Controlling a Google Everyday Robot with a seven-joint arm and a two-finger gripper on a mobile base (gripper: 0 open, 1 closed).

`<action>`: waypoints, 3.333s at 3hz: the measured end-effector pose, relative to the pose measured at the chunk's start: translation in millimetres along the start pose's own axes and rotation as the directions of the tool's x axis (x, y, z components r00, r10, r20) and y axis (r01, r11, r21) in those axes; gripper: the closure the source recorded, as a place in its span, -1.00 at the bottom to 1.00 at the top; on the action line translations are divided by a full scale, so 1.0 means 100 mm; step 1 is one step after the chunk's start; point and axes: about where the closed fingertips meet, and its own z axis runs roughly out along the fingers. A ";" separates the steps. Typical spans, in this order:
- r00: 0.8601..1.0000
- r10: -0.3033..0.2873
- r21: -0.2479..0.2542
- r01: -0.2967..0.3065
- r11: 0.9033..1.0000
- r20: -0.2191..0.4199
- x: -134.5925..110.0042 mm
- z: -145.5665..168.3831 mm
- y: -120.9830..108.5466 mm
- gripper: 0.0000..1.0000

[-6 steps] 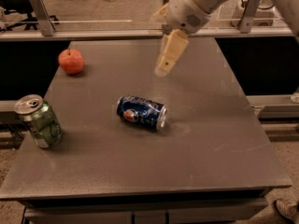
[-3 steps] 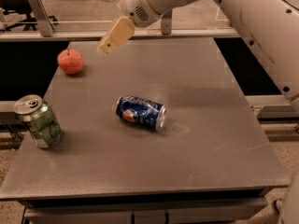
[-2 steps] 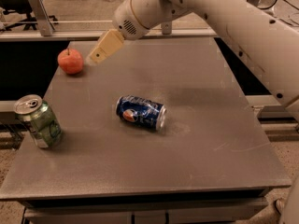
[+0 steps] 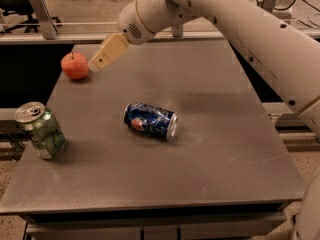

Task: Pick apple

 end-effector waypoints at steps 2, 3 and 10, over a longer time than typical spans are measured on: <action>0.986 -0.058 0.046 0.051 0.998 0.158 -0.27 0.66 -0.26 -1.00; 0.978 -0.040 0.096 0.020 0.995 0.206 -0.30 0.90 -0.31 -1.00; 0.968 0.107 0.046 -0.121 0.992 0.225 0.06 1.86 -0.10 -0.62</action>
Offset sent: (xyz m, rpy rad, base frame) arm 0.0746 0.0940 -0.0130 0.2125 -0.1967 0.0016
